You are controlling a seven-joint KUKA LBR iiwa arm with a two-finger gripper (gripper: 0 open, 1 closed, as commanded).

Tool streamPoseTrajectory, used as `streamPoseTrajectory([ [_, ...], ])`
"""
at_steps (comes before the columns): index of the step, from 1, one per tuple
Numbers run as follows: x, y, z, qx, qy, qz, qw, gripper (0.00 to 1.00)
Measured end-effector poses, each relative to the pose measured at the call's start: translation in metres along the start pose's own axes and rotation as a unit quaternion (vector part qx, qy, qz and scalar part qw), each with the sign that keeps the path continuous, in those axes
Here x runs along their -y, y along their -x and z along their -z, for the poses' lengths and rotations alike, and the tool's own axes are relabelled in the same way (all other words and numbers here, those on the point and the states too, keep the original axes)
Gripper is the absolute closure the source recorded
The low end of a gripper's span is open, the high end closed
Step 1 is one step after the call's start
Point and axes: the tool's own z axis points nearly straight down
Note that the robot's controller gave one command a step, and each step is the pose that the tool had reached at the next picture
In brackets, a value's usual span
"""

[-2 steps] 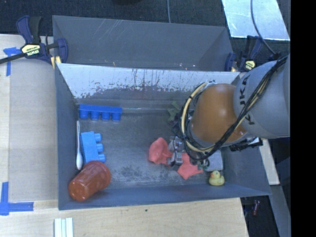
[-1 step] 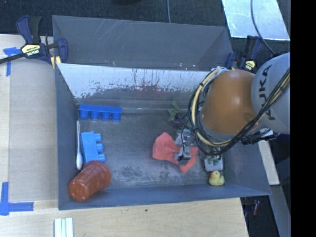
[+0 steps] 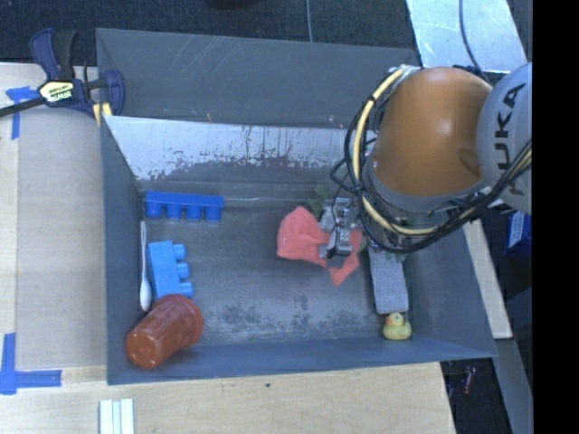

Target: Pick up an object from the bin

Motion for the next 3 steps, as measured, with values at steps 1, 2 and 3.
streamPoseTrajectory([
  [1,0.017,-0.031,0.060,0.0012,-0.001,0.006,1.0000,0.00],
  [2,0.017,-0.031,0.060,0.0007,-0.001,0.006,1.0000,0.00],
  [3,-0.021,-0.040,-0.021,0.0039,0.000,0.011,0.9999,0.00],
])
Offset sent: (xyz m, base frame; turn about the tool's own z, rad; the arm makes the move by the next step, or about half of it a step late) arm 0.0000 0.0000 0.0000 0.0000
